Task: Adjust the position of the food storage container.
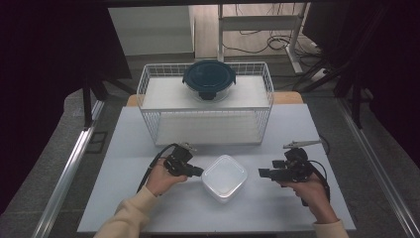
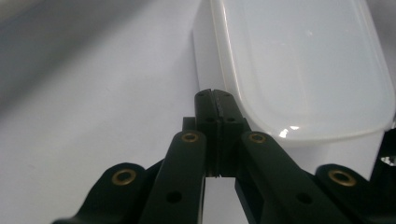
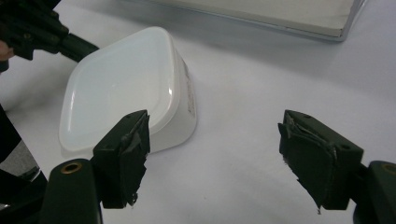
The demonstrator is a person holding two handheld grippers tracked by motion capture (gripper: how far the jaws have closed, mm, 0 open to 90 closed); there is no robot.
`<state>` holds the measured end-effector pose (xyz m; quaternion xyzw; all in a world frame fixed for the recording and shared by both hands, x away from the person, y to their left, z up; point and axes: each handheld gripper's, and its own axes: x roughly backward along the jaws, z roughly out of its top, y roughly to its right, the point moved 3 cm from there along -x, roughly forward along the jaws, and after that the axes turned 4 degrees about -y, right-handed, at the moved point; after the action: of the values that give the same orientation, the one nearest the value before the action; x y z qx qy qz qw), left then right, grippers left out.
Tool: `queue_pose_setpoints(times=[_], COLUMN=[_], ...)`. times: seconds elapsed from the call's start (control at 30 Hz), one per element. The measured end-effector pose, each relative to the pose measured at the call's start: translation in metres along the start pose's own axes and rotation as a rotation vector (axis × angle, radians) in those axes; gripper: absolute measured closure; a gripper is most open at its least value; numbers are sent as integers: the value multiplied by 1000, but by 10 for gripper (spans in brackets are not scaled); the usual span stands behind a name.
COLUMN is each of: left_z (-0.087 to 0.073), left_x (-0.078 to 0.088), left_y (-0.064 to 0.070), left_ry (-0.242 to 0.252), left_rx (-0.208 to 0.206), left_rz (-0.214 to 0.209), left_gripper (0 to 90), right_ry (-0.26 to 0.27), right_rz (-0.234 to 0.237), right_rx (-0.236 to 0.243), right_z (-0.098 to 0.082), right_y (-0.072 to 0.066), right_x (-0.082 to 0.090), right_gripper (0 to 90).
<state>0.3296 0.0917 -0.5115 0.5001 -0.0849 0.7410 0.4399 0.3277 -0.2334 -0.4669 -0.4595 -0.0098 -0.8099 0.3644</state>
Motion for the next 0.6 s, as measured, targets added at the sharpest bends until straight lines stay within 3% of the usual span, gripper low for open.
queue_pose_setpoints(times=[0.4,0.6], left_z=[-15,-17], left_x=[-6,-11], left_y=[30,44], left_ry=[-15,-6], left_rx=[-42,-34], left_rz=[-64,-94], left_gripper=[900,900], right_ry=[-3,-1], right_rz=[2,-2], right_rx=[-5,-9], right_z=[-1,-1], right_y=[0,1], right_x=[0,1], right_gripper=[240,240])
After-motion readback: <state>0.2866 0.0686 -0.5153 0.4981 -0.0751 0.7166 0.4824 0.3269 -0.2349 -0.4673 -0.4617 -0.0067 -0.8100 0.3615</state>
